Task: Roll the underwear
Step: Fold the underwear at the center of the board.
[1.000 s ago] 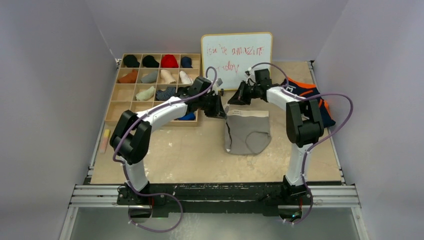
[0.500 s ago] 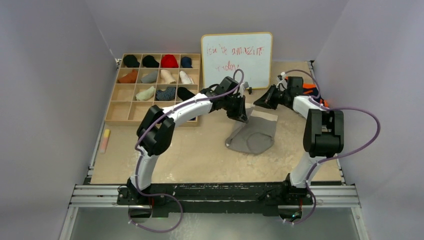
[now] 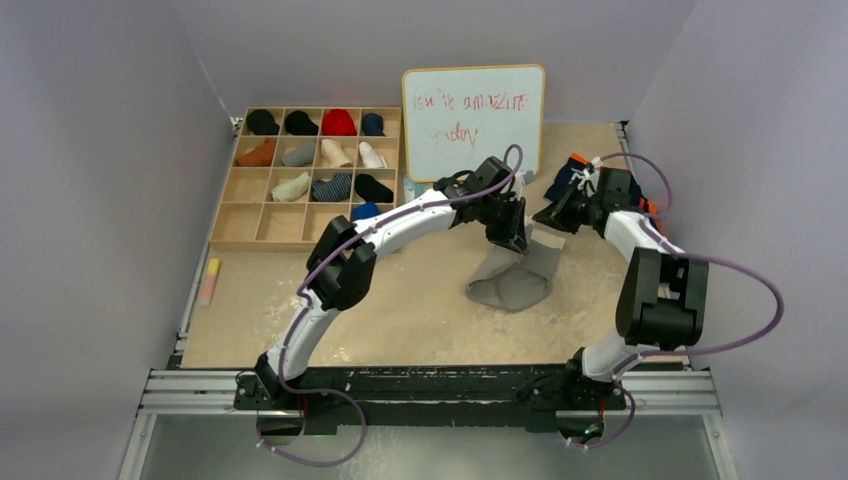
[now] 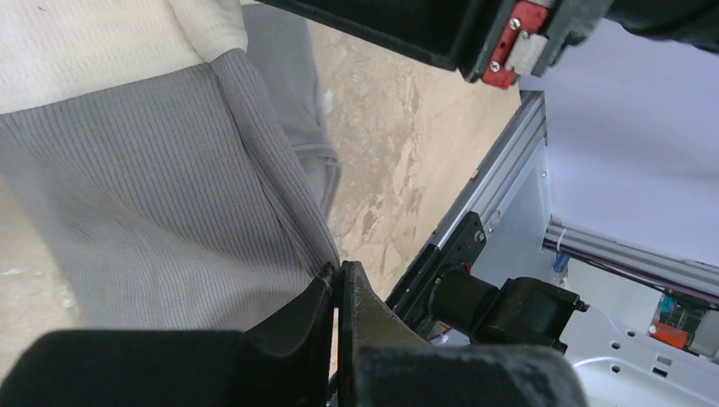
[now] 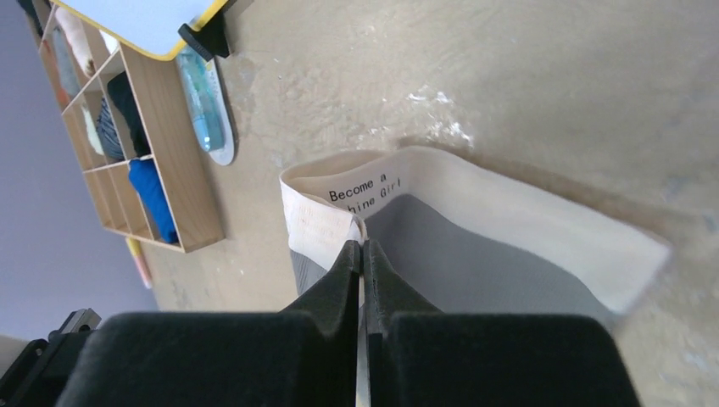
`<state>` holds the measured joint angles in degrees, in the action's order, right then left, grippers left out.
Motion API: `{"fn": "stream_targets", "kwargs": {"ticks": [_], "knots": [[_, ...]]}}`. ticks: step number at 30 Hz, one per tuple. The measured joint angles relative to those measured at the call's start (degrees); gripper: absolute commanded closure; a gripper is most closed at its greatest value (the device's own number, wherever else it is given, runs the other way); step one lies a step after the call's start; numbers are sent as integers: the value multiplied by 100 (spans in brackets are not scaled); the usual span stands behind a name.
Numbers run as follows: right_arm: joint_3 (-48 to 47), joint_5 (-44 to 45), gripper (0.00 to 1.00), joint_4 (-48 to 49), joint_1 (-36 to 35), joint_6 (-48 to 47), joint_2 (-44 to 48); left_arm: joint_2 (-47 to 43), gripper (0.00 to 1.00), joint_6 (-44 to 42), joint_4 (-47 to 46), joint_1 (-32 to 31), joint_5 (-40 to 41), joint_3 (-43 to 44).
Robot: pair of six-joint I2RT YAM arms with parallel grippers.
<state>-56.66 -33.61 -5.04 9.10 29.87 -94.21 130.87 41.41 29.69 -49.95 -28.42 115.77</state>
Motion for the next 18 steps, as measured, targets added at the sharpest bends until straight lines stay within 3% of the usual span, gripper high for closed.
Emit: {"fn": "stream_targets", "kwargs": {"ticks": [7,18], "knots": [[472,743,100,-205,345,103,918,190,100,-2,155,-247,-70,256],[599,1250,100,-535,796,109,828,815,100,22,208,-424,-170,872]]}}
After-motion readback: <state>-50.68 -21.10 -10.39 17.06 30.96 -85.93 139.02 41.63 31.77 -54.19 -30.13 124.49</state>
